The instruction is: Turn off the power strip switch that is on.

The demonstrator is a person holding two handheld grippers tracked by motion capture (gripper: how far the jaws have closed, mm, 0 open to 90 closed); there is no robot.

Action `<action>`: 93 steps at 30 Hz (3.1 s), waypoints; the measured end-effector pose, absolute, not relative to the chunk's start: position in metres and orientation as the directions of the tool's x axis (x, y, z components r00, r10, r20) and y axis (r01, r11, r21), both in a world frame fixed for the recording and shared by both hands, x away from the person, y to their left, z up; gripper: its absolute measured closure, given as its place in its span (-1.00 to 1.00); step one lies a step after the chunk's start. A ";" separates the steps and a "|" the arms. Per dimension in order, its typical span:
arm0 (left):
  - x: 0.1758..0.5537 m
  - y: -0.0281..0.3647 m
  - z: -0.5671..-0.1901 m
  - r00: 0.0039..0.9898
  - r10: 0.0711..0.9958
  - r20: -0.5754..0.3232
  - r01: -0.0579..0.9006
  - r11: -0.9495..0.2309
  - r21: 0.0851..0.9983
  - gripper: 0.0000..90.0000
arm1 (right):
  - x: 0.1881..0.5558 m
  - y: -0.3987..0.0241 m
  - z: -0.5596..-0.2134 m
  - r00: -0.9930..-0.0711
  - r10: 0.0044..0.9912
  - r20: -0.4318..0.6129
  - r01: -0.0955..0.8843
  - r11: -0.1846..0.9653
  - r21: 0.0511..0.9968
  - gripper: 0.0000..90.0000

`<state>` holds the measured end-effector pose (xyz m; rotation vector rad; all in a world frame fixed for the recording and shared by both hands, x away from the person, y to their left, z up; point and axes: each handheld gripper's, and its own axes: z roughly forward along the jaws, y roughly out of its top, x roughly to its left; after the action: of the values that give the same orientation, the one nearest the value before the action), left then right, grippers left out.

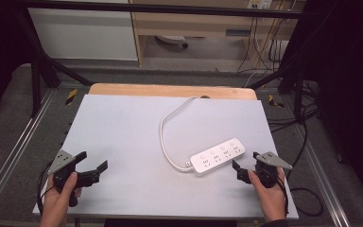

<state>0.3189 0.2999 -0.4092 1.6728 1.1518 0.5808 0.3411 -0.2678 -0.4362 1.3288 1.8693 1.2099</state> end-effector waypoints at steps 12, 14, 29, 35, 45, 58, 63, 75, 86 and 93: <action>0.319 0.297 -0.409 0.446 0.886 -0.126 0.412 -0.078 0.908 -0.84 | 0.335 -0.264 -0.420 -0.386 0.920 0.069 0.400 0.099 0.911 -0.88; 0.318 0.297 -0.409 0.448 0.885 -0.126 0.412 -0.079 0.908 -0.84 | 0.334 -0.264 -0.419 -0.383 0.921 0.071 0.394 0.093 0.914 -0.89; 0.319 0.295 -0.410 0.455 0.882 -0.119 0.415 -0.092 0.905 -0.84 | 0.337 -0.256 -0.397 -0.352 0.934 0.066 0.343 0.063 0.937 -0.91; 0.321 0.296 -0.410 0.453 0.882 -0.125 0.416 -0.085 0.905 -0.84 | 0.341 -0.252 -0.387 -0.346 0.937 0.052 0.328 0.068 0.942 -0.90; 0.320 0.294 -0.411 0.455 0.883 -0.115 0.420 -0.099 0.902 -0.84 | 0.350 -0.247 -0.378 -0.368 0.928 0.059 0.319 0.067 0.945 -0.84; 0.320 0.293 -0.412 0.462 0.880 -0.112 0.424 -0.108 0.899 -0.84 | 0.358 -0.237 -0.372 -0.395 0.918 0.046 0.271 0.069 0.960 -0.24; 0.320 0.294 -0.412 0.458 0.882 -0.108 0.424 -0.110 0.899 -0.84 | 0.363 -0.227 -0.374 -0.433 0.901 0.028 0.258 0.094 0.961 0.15; 0.321 0.295 -0.412 0.455 0.884 -0.109 0.426 -0.109 0.898 -0.84 | 0.374 -0.213 -0.379 -0.461 0.887 -0.015 0.236 0.139 0.962 0.73; 0.321 0.295 -0.413 0.452 0.885 -0.112 0.429 -0.105 0.897 -0.84 | 0.387 -0.199 -0.389 -0.496 0.868 -0.021 0.254 0.168 0.953 1.00; 0.320 0.295 -0.412 0.449 0.887 -0.106 0.426 -0.108 0.898 -0.84 | 0.394 -0.193 -0.400 -0.509 0.861 -0.013 0.273 0.176 0.946 1.00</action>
<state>0.3205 0.2952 -0.4125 1.7200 1.1389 0.5891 0.3939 -0.1930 -0.4002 1.0653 1.8884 1.3378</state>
